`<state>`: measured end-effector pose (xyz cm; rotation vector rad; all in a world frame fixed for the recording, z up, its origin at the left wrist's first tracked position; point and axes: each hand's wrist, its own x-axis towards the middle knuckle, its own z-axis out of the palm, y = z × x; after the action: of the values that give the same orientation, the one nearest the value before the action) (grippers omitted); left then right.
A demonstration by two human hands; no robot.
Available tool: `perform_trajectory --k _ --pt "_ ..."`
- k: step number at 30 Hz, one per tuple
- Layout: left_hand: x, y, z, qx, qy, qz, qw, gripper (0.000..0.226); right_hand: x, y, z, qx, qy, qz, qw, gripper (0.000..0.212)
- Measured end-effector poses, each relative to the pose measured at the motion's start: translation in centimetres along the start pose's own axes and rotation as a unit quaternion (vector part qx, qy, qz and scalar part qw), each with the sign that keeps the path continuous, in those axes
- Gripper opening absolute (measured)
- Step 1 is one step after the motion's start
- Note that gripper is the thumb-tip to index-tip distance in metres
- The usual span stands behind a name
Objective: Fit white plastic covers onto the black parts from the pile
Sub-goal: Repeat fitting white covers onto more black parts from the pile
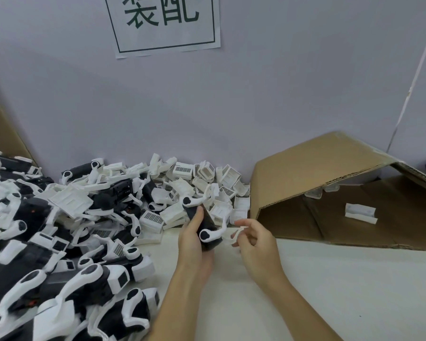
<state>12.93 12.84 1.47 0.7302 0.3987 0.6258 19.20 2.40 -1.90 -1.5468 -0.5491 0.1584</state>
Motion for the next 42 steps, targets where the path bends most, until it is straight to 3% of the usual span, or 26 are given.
perform_trajectory --k 4,7,14,28,42 --pt "0.3 -0.4 -0.2 0.02 -0.002 0.026 0.999 0.031 -0.4 -1.0 -0.4 0.044 -0.075 0.003 0.996 0.029" --pt "0.1 -0.7 0.1 0.013 -0.011 0.027 0.999 0.029 -0.7 -1.7 -0.6 0.068 -0.143 0.002 0.987 0.039" --pt "0.0 -1.0 0.1 0.052 -0.019 0.034 0.998 0.027 -0.4 -1.8 -0.2 0.064 -0.129 0.042 0.989 0.016" --pt "0.2 -1.4 0.1 0.091 -0.017 0.045 0.995 0.026 -0.5 -1.5 -0.3 0.042 -0.148 0.068 0.986 0.031" --pt "0.2 -1.6 0.1 0.133 -0.031 0.061 0.989 0.024 -0.5 -1.4 -0.3 0.038 -0.138 0.063 0.988 0.023"
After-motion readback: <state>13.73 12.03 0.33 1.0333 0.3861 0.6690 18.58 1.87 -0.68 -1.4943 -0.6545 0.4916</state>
